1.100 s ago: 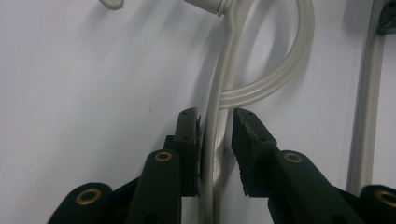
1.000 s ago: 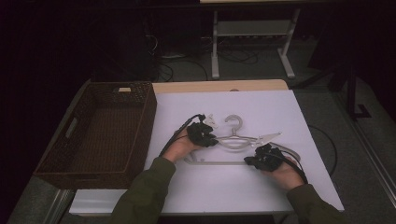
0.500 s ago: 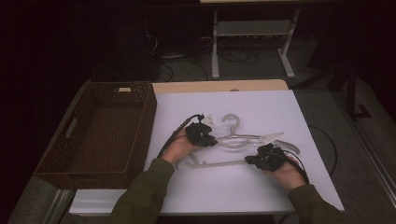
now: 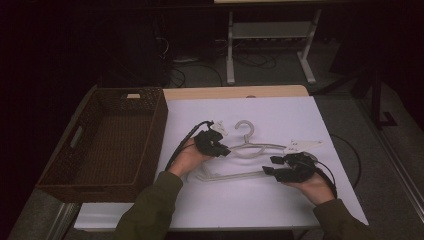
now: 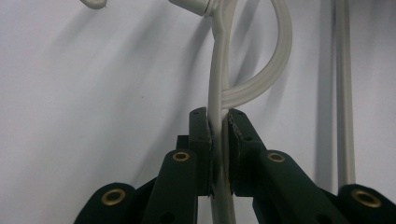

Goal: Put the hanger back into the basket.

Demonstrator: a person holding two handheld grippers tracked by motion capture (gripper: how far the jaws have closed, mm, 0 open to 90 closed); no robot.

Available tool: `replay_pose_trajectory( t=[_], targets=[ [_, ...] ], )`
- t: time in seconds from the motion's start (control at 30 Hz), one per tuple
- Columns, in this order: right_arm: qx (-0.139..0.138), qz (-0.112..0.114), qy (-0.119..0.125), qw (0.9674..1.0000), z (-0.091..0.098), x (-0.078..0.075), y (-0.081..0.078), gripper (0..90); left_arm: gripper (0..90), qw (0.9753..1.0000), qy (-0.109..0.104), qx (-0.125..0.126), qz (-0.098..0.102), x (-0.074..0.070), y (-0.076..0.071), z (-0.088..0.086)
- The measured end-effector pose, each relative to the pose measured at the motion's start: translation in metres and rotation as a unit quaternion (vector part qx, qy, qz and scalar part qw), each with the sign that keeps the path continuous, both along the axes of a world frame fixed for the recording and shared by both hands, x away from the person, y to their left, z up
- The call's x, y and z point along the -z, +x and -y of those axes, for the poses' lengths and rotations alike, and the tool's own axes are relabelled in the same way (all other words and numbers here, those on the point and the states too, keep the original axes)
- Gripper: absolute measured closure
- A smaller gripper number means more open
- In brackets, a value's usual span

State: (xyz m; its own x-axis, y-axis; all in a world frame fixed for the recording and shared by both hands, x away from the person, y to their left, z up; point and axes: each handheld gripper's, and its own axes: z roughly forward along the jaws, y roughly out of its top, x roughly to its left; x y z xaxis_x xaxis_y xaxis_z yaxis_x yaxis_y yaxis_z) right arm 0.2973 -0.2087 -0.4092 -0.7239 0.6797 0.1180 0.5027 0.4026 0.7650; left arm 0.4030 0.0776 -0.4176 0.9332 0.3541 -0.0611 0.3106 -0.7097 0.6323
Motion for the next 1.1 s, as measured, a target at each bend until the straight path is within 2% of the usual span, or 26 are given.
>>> replay_pose_trajectory(
  t=[0.1,0.3,0.43,0.5,0.6,0.8,1.03,1.1],
  targets=[
    [0.010,0.005,0.021,0.9997,0.004,-0.005,-0.007,39.0,82.3,1.0000,0.002,-0.007,0.002,-0.007,-0.002,-0.004],
    [0.017,0.021,0.030,0.9992,0.008,-0.008,-0.014,31.7,82.3,0.9996,-0.009,-0.027,0.004,-0.024,-0.006,-0.015],
    [0.019,0.030,0.034,0.9988,0.009,-0.009,-0.018,27.8,82.3,0.9989,-0.010,-0.046,0.005,-0.036,-0.009,-0.023],
    [0.017,0.034,0.040,0.9985,0.009,-0.010,-0.020,26.3,82.3,0.9986,-0.003,-0.051,0.008,-0.044,-0.010,-0.028],
    [0.019,0.043,0.050,0.9977,0.009,-0.011,-0.023,19.4,82.3,0.9972,-0.001,-0.074,0.013,-0.056,-0.015,-0.033],
    [0.034,0.053,0.056,0.9964,0.009,-0.012,-0.030,9.4,82.3,0.9957,-0.002,-0.090,0.024,-0.079,-0.021,-0.050],
    [0.041,0.056,0.057,0.9960,0.011,-0.009,-0.035,5.9,82.3,0.9934,-0.004,-0.109,0.033,-0.102,-0.027,-0.074],
    [0.039,0.056,0.058,0.9960,0.011,-0.008,-0.035,6.2,82.3,0.9919,-0.004,-0.121,0.036,-0.109,-0.029,-0.082]
  ],
)
